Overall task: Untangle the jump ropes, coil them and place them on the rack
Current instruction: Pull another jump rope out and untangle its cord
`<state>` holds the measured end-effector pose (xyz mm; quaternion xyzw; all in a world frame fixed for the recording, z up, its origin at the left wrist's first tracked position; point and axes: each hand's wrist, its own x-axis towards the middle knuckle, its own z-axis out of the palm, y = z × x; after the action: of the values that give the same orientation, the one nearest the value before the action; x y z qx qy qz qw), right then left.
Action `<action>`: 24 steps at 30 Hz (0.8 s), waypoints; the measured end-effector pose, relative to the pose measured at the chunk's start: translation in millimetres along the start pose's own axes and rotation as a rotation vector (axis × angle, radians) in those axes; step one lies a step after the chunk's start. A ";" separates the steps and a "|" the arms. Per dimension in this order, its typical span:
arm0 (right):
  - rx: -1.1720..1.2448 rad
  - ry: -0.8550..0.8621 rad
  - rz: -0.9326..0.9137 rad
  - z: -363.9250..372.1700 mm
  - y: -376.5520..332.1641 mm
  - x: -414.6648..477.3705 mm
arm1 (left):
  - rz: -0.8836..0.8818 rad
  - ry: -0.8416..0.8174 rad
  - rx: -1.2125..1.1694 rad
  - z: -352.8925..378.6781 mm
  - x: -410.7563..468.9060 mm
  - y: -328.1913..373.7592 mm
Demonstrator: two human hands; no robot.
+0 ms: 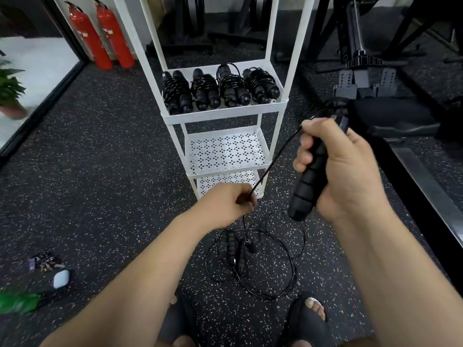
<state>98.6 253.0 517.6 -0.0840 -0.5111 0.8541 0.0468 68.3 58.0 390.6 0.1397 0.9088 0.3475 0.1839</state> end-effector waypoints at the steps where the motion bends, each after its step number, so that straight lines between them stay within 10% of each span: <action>1: 0.008 0.007 -0.009 -0.6 -2.6 -0.1 | -0.016 -0.004 0.007 3.9 2.2 -3.8; 24: -0.341 -0.002 0.158 -6.4 43.9 1.1 | 0.076 0.177 -0.028 -36.8 -17.8 38.6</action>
<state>99.0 238.0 475.8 -0.1299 -0.6404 0.7561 -0.0360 73.2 57.6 446.7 0.1400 0.9107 0.3778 0.0913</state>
